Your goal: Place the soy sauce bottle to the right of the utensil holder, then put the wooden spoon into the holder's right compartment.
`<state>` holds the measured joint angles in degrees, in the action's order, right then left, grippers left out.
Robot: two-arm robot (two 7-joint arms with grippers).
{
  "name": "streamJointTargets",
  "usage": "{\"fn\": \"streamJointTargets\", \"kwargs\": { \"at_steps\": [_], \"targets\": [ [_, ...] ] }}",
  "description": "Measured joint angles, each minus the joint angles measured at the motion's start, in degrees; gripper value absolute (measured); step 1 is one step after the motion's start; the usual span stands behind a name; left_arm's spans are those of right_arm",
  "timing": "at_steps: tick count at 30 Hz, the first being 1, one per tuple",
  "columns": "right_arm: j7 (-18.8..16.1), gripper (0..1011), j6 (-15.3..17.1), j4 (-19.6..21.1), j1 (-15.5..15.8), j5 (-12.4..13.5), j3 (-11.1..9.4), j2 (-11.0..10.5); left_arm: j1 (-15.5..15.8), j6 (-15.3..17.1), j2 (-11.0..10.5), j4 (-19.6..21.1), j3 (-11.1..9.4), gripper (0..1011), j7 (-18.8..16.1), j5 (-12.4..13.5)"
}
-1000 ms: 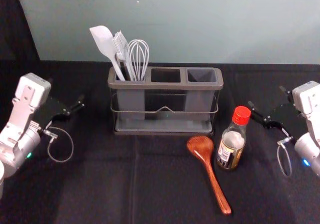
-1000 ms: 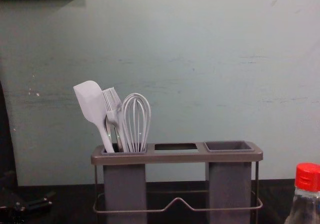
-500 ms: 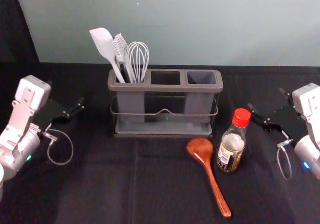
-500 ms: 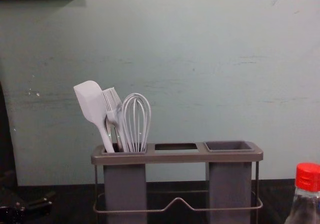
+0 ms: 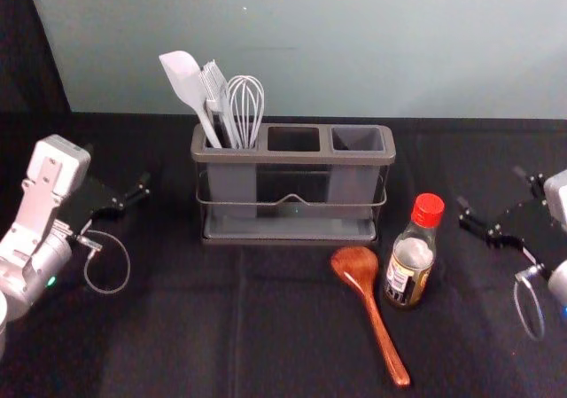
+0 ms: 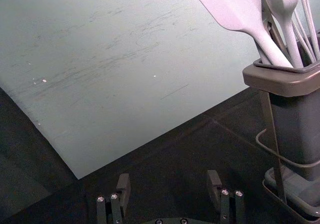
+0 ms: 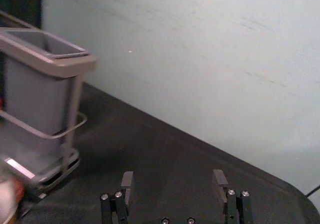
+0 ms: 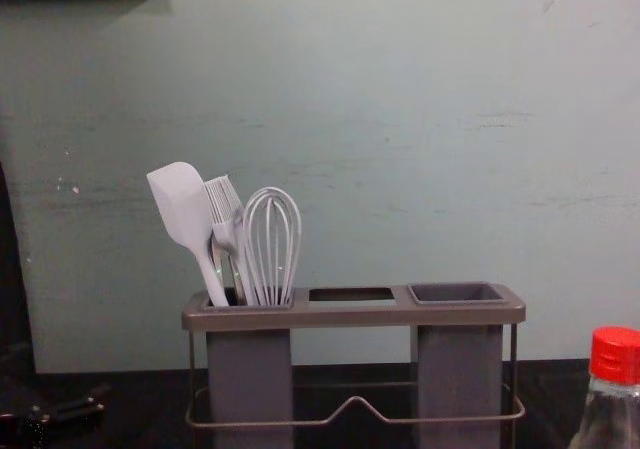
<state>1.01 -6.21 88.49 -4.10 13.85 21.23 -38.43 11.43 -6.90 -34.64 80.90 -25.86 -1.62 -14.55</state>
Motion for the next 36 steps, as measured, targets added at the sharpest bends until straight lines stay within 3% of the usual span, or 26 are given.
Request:
{"fn": "streamJointTargets", "kwargs": {
  "at_steps": [7, 14, 28, 36],
  "targets": [
    [-6.8, 1002, -1.4, 3.5, 3.0, 2.2, -0.9, -3.5, 0.0, 0.0, 0.0, 0.0, 0.0, 1005, 0.0, 0.0],
    [-16.2, 1003, -5.4, 6.8, 5.6, 6.9, -2.6, -7.0, 0.0, 0.0, 0.0, 0.0, 0.0, 1005, 0.0, 0.0],
    [-20.1, 1002, -4.1, 10.5, 9.2, 11.6, -7.3, -9.3, 0.0, 0.0, 0.0, 0.0, 0.0, 1005, 0.0, 0.0],
    [-23.0, 1002, -0.3, 12.9, 10.4, 14.6, -9.0, -10.0, 0.0, 0.0, 0.0, 0.0, 0.0, 1005, 0.0, 0.0]
  ]
}}
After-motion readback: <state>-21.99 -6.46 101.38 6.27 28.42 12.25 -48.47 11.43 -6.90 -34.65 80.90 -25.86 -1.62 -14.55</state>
